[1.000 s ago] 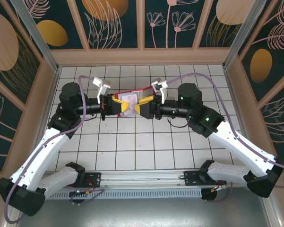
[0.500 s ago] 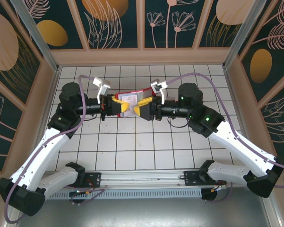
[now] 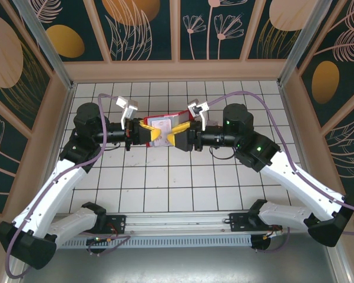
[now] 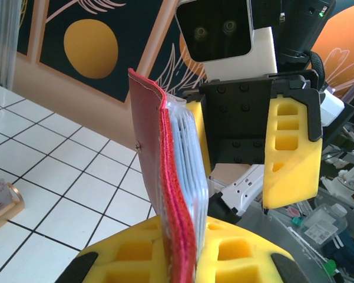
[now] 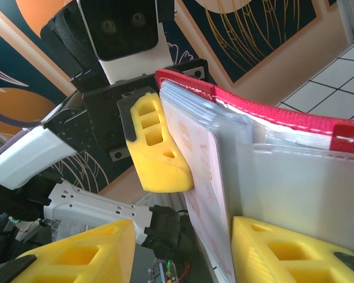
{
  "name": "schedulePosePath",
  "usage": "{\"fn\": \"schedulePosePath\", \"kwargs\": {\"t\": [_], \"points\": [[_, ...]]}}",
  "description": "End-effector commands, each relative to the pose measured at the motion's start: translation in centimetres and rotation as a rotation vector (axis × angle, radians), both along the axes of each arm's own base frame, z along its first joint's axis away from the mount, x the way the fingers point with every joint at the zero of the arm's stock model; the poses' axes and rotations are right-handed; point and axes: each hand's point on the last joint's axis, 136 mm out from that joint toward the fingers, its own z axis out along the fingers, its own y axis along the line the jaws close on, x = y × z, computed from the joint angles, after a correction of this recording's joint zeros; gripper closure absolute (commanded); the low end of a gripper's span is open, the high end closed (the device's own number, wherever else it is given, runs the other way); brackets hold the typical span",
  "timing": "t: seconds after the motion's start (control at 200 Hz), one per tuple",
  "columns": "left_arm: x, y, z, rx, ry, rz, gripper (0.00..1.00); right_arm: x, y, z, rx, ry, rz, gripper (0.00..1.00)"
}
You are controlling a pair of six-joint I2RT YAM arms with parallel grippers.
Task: Take the credit cards out of the card holder
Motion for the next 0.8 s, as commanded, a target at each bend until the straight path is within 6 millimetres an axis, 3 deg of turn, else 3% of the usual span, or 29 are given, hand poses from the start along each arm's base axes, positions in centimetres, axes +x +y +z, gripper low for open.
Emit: {"fn": "schedulePosePath", "kwargs": {"t": [0.0,0.45,0.796], "points": [[-0.1,-0.2,1.6,-0.032,-0.046,-0.015,0.90,-2.4,0.5,1.6,0.068,-0.020,0.117,0.53],[0.2,-0.3,1.3,-0.032,-0.030,-0.016,0.85,-3.4,1.6,1.1,0.066,-0.009,0.170,0.54],[0.6,-0.5,1.0,-0.025,-0.016,-0.009,0.82,-3.3,1.9,0.9,0.058,-0.009,0.175,0.62]]}}
